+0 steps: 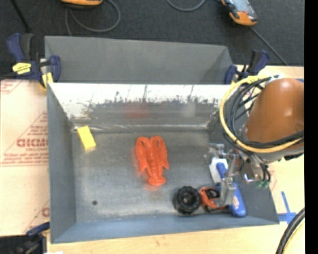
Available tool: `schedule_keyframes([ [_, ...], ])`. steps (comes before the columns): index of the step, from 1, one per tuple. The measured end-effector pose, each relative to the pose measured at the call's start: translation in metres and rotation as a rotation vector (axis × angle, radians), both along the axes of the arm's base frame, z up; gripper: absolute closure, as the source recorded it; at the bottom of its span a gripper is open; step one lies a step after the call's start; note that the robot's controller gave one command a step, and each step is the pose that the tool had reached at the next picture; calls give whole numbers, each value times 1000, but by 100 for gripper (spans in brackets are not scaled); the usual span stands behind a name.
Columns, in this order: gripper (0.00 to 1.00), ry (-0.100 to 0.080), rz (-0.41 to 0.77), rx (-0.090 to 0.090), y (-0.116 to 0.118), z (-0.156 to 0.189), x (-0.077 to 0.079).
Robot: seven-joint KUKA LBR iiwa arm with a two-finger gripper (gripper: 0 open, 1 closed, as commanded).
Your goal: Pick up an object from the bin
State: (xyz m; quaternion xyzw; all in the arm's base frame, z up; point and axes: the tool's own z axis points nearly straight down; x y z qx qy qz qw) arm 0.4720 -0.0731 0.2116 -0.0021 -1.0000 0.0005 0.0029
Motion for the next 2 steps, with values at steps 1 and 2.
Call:
schedule_keyframes([
  [1,0,-5,1,-1,0,3,1],
  [2,0,-4,74,-1,11,20,17],
])
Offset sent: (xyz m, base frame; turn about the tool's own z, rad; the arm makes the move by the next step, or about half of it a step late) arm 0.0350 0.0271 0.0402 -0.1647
